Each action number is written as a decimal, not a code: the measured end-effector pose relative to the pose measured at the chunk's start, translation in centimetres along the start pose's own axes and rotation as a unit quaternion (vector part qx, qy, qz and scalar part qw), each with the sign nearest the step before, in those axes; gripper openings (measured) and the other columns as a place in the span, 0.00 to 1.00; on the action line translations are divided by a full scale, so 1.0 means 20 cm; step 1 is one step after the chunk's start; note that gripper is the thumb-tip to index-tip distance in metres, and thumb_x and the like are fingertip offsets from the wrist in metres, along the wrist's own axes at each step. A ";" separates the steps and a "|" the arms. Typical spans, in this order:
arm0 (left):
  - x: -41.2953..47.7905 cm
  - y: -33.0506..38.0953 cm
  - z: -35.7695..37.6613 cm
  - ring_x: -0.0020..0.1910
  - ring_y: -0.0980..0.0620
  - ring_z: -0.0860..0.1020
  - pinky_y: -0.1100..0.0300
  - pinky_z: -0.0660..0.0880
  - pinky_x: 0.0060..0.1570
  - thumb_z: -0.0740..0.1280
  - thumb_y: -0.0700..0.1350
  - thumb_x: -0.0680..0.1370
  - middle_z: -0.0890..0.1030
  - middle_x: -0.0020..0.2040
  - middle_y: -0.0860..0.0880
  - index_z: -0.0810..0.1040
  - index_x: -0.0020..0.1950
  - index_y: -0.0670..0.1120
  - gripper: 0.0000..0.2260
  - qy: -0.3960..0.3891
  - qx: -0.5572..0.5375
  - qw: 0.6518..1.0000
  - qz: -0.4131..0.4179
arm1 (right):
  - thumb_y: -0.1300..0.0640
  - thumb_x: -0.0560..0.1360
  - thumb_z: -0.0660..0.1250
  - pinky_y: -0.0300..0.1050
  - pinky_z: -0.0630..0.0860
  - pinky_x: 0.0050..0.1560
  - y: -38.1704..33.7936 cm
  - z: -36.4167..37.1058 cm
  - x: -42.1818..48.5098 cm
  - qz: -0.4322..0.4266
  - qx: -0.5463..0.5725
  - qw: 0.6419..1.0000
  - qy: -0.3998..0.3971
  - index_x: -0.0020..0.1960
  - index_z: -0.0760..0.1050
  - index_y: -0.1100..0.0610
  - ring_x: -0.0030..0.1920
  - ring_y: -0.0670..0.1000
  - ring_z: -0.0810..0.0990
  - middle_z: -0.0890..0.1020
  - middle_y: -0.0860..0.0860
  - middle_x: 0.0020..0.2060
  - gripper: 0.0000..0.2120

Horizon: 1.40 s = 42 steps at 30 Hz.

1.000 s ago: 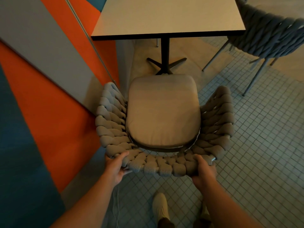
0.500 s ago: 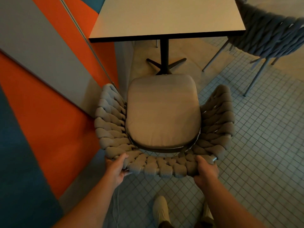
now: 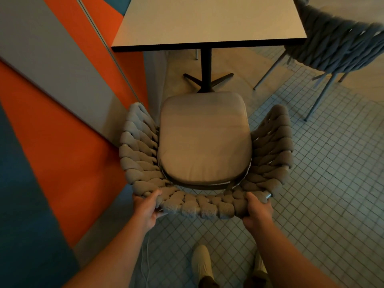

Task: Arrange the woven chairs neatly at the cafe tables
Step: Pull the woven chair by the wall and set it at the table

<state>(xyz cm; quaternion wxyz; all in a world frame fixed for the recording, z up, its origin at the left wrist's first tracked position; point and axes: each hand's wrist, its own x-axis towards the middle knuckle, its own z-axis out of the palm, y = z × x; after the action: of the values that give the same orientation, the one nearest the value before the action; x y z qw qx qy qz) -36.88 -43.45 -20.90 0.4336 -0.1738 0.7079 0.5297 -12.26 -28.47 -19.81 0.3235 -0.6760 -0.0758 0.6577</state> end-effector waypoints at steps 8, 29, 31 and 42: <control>-0.03 0.00 -0.01 0.50 0.42 0.81 0.35 0.81 0.42 0.72 0.34 0.76 0.80 0.63 0.41 0.68 0.73 0.51 0.29 -0.005 -0.006 1.000 -0.002 | 0.67 0.76 0.69 0.64 0.79 0.52 0.03 -0.03 0.01 0.011 -0.017 1.000 0.016 0.71 0.70 0.54 0.53 0.62 0.80 0.79 0.61 0.62 0.26; -0.58 0.21 -0.05 0.68 0.45 0.74 0.52 0.73 0.64 0.71 0.45 0.79 0.72 0.74 0.42 0.66 0.78 0.44 0.29 -0.129 0.592 0.785 0.124 | 0.54 0.78 0.65 0.48 0.73 0.38 -0.27 -0.17 -0.45 -0.184 -0.615 0.763 -0.080 0.43 0.74 0.62 0.39 0.54 0.75 0.74 0.55 0.37 0.12; -0.66 0.24 -0.01 0.62 0.48 0.76 0.54 0.75 0.58 0.70 0.47 0.78 0.74 0.71 0.43 0.69 0.77 0.45 0.27 -0.153 0.628 0.750 0.138 | 0.54 0.78 0.65 0.46 0.71 0.42 -0.31 -0.19 -0.49 -0.208 -0.658 0.715 -0.111 0.44 0.76 0.63 0.43 0.56 0.77 0.77 0.55 0.39 0.12; -0.85 0.26 0.42 0.69 0.45 0.75 0.53 0.74 0.65 0.67 0.48 0.81 0.74 0.72 0.44 0.70 0.76 0.47 0.24 -0.222 0.734 0.613 0.188 | 0.49 0.78 0.64 0.46 0.71 0.50 -0.48 -0.35 -0.45 -0.197 -0.724 0.634 -0.188 0.64 0.75 0.60 0.54 0.54 0.77 0.78 0.56 0.54 0.19</control>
<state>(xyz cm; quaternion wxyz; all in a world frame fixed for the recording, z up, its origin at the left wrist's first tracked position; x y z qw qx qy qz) -27.36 -37.52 -4.74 0.4511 0.4627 0.7594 -0.0750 -3.72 -28.06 -7.64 -0.1684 -0.5243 -0.7182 0.4253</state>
